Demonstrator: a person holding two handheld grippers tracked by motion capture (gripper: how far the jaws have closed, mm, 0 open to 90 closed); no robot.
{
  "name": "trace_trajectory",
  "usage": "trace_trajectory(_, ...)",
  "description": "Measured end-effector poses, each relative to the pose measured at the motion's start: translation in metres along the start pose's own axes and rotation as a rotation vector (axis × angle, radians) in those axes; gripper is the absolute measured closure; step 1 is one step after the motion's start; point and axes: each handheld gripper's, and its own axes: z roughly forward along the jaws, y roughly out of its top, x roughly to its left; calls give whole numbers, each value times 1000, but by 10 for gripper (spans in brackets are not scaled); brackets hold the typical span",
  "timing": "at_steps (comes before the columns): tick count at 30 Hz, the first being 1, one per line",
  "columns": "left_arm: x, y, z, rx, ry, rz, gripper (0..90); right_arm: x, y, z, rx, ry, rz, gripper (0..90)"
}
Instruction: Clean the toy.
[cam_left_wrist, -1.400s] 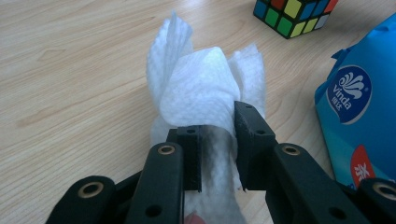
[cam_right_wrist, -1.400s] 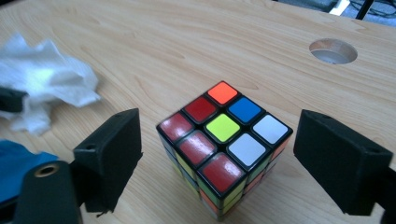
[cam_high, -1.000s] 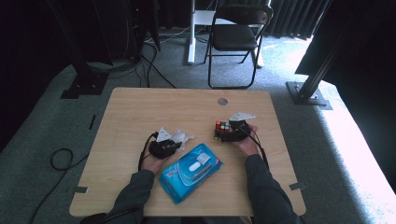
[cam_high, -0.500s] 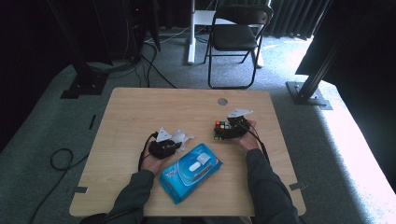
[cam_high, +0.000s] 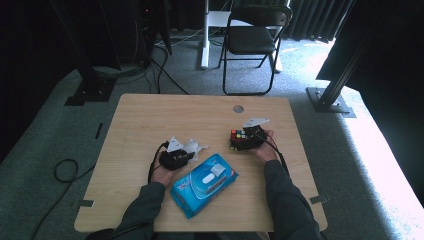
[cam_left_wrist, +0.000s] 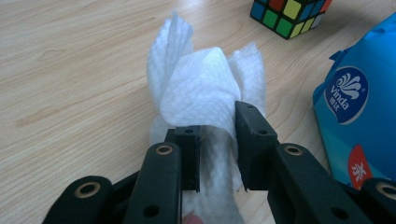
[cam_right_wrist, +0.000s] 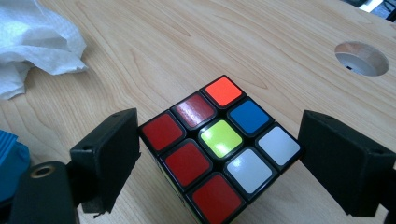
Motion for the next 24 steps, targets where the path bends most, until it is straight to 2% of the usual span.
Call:
trace_trajectory(8,0,0,0,1,1,0,725,2,-3,-3,-3,-2,13,154)
trace_trajectory(10,0,0,0,0,2,0,724,1,-4,-7,-30,0,26,275)
trace_trajectory(12,0,0,0,3,2,2,724,-1,-4,-10,-48,3,44,274)
trace_trajectory(16,0,0,0,4,2,2,723,-2,-4,-11,-45,0,37,249)
trace_trajectory(20,0,0,0,4,1,2,722,0,-2,-8,-44,-2,40,206)
trace_trajectory(24,0,0,0,0,-1,-1,716,2,0,-2,-38,2,48,206)
